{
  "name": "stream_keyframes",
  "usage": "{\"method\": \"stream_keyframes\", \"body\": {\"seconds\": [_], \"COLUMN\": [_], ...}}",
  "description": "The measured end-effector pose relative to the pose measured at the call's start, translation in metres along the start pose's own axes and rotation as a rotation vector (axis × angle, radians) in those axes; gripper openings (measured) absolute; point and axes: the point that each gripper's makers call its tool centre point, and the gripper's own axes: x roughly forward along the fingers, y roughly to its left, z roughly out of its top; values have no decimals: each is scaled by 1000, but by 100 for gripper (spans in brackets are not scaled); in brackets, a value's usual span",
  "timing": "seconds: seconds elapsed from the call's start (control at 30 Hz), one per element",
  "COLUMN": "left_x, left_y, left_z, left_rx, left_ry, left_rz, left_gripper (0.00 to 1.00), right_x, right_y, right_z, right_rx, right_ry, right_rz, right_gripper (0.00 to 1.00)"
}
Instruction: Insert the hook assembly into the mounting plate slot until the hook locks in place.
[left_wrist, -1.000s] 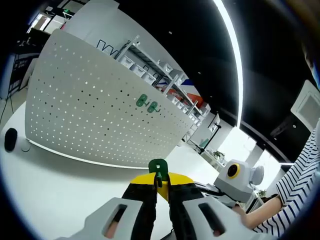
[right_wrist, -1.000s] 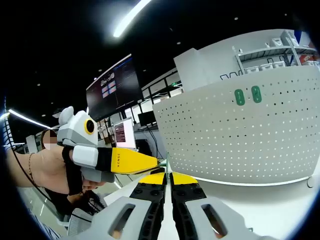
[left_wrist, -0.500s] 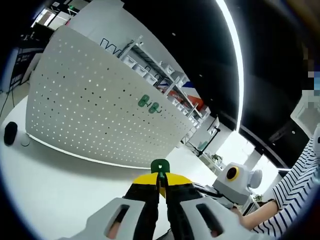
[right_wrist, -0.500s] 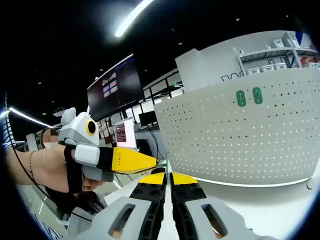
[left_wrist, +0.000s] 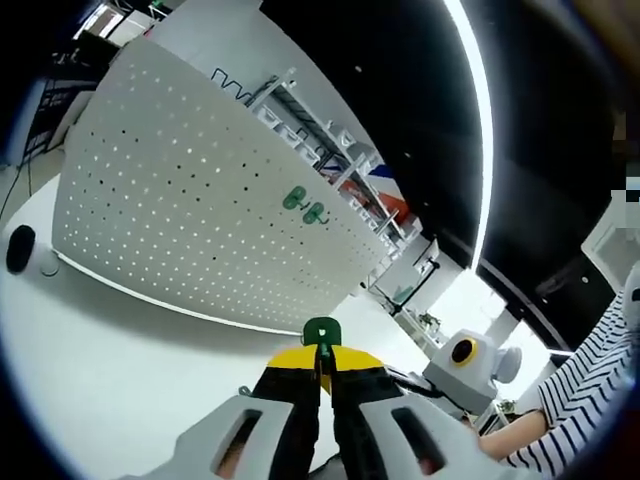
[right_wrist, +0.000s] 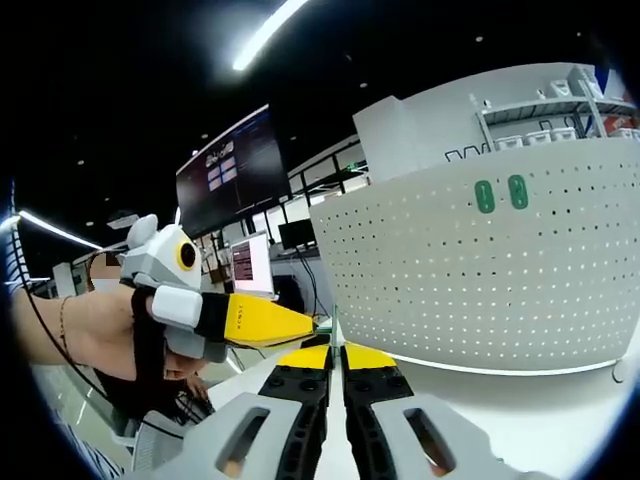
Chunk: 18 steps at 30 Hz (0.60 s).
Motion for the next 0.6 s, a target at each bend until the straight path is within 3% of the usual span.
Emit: {"method": "stream_keyframes", "body": {"seconds": [0.27, 0.6], "left_x": [4, 11], "left_y": [0, -4], "left_z": [1, 2], "left_rx": [-6, 64], "left_ry": [0, 8], "left_rz": [12, 39], "left_gripper": [1, 1], "right_x": [0, -1], "right_y": [-4, -7], "right_z": [0, -1], "right_rx": [-12, -34], "right_ry": [13, 37], "right_rz": [-2, -7], "right_gripper": [3, 5]}}
